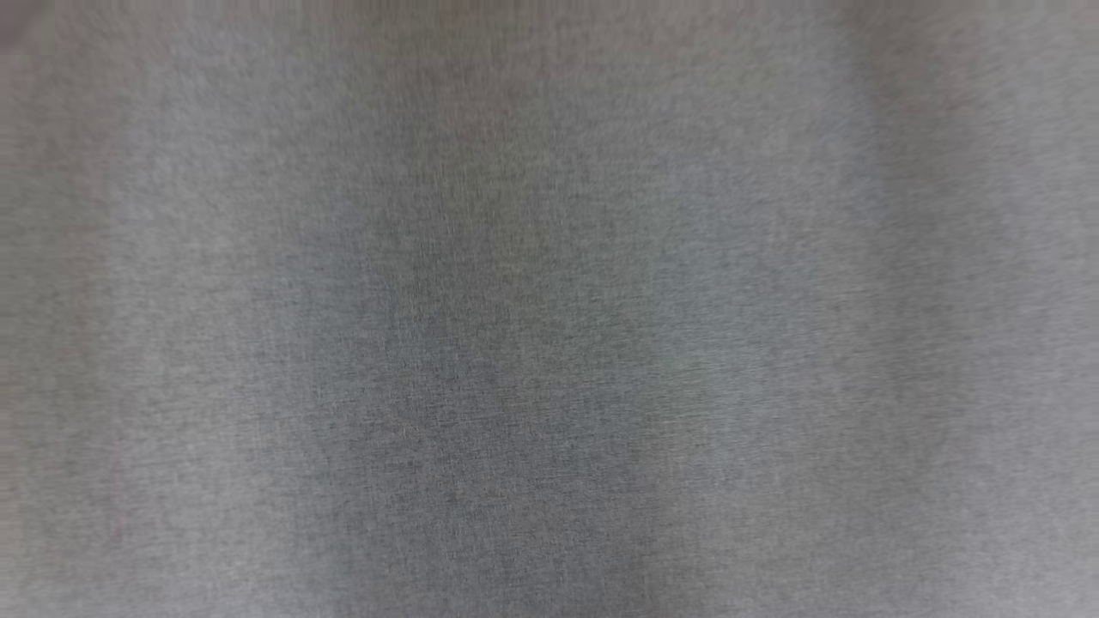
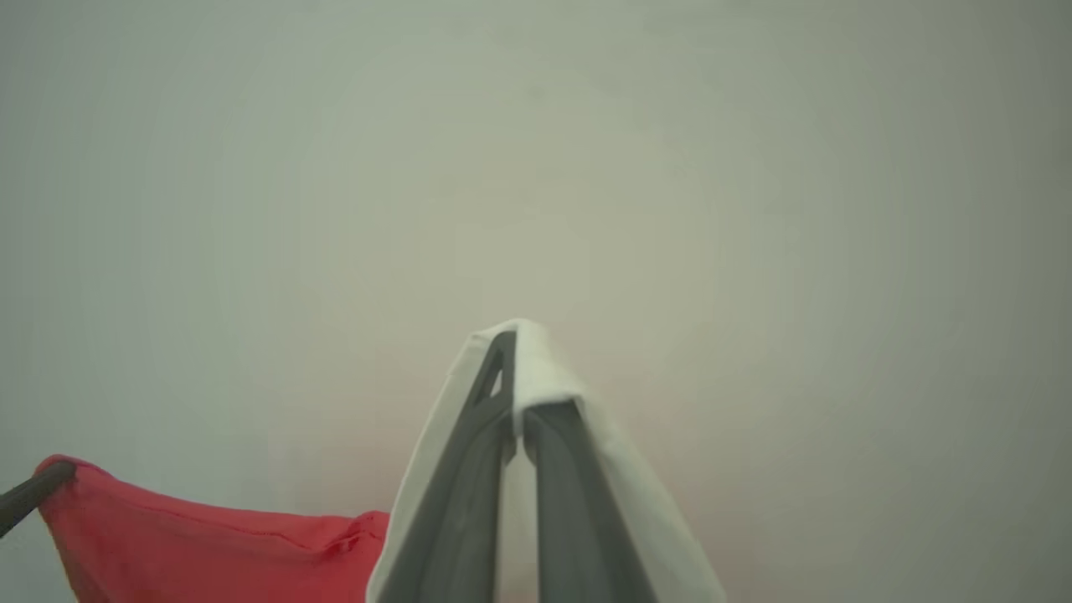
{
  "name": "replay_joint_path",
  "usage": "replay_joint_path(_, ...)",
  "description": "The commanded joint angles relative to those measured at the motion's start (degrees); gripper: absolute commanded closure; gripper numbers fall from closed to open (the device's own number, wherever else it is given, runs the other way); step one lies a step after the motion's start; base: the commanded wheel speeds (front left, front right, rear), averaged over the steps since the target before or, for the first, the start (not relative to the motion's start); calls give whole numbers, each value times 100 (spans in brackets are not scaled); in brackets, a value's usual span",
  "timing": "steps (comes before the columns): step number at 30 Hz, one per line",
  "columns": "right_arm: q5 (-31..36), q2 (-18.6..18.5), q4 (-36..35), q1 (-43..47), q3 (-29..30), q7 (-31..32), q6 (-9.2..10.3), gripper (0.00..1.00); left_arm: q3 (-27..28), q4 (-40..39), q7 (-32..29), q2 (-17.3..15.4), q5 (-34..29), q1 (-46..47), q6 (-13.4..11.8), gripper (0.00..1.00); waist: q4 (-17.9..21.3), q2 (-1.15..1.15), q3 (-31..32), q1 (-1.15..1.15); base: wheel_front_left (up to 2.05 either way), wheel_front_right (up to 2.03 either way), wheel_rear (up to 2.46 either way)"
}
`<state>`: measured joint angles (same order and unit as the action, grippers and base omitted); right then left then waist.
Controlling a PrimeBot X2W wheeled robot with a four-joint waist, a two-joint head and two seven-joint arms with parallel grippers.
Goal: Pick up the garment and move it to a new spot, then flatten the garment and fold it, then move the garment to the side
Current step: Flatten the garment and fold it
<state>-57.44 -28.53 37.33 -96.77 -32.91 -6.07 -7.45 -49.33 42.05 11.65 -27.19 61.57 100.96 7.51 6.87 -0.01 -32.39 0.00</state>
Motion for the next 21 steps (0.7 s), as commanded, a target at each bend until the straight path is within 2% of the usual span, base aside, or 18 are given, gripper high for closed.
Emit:
replay_joint_path(1,-89,-90,-117,262,-49,-9,-9,100,16,-71,86,-39,171,-255,-5,100,9,1,327,0,0,0,0)
replay_joint_path(8,-909,-929,-1728,2549,-133,-48,-9,100,31,-984,343,-456,586,-2174,-4,100,79,1,1087,0,0,0,0)
replay_joint_path(11,-1188,-1261,-2377,3731,22,-90,-9,100,397,-1491,359,-588,669,-3062,-57,100,82,1,1345,0,0,0,0)
replay_joint_path(14,-1383,-1582,-2962,4995,232,-192,-9,100,819,-2115,353,-622,605,-4130,-211,100,62,1,1521,0,0,0,0)
replay_joint_path(18,-1632,-1773,-3612,6732,489,-392,-8,100,1003,-2804,355,-615,406,-5482,-430,100,-40,1,1676,0,0,0,0)
replay_joint_path(21,-1775,-1755,-3969,7945,659,-548,-9,100,1117,-3121,356,-550,312,-6386,-594,100,-94,1,1724,0,0,0,0)
